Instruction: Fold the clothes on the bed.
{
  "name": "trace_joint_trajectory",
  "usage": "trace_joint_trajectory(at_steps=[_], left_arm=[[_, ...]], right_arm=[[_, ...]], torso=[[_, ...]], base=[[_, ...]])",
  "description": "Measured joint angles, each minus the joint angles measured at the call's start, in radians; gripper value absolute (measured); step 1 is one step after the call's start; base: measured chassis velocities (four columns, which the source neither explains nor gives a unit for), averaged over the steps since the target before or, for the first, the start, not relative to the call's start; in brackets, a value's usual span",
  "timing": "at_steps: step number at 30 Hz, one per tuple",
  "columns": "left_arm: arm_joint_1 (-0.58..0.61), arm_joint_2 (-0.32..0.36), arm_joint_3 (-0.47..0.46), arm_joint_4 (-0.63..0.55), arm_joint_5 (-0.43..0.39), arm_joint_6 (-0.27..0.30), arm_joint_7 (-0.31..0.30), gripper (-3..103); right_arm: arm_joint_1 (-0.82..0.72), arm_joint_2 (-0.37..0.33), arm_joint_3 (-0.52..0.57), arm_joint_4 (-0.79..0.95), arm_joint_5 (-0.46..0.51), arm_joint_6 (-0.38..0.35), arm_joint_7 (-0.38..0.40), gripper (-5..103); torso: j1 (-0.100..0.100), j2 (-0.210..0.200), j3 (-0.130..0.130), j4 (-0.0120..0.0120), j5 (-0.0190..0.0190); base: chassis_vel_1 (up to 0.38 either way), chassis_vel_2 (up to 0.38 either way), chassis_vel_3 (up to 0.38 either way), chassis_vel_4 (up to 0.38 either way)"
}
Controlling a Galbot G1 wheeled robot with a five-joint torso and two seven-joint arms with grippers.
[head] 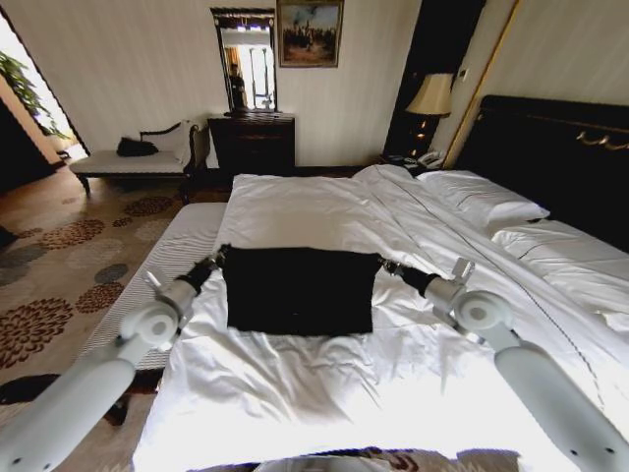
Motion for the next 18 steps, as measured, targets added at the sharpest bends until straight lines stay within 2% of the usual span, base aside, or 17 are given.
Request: trace_joint_trajectory(at_steps=[3,9,13,17,18], left_arm=[[0.072,0.013,-0.088,-0.069,0.0,-0.011,-0.001,1],[0.196,0.011,-0.192,-0.176,0.02,-0.014,0.005,1],[0.282,-0.006,-0.266,-0.227,0.036,-0.021,0.007,1],[0.422,-0.042,-0.385,-0.285,0.047,-0.025,0.029,1],[0.422,-0.042,-0.385,-0.285,0.047,-0.025,0.029,1]], right_arm=[[-0.012,-0.004,0.024,0.053,0.032,0.014,0.027,0],[-0.053,-0.016,0.072,0.119,0.063,0.012,0.038,0],[-0.103,-0.026,0.125,0.158,0.078,-0.001,0.045,0],[-0.219,-0.027,0.223,0.227,0.112,-0.027,0.07,0],[-0.219,-0.027,0.223,0.227,0.112,-0.027,0.07,0]], torso=[[0.0,0.0,0.0,-0.0001,0.0],[0.0,0.0,0.0,0.0,0.0001],[0.0,0.0,0.0,-0.0004,0.0001],[0.0,0.0,0.0,-0.0001,0.0002],[0.0,0.0,0.0,-0.0001,0.0002]], base=[[0.0,0.0,0.0,0.0],[0.0,0.0,0.0,0.0],[0.0,0.0,0.0,0.0],[0.0,0.0,0.0,0.0],[0.0,0.0,0.0,0.0]])
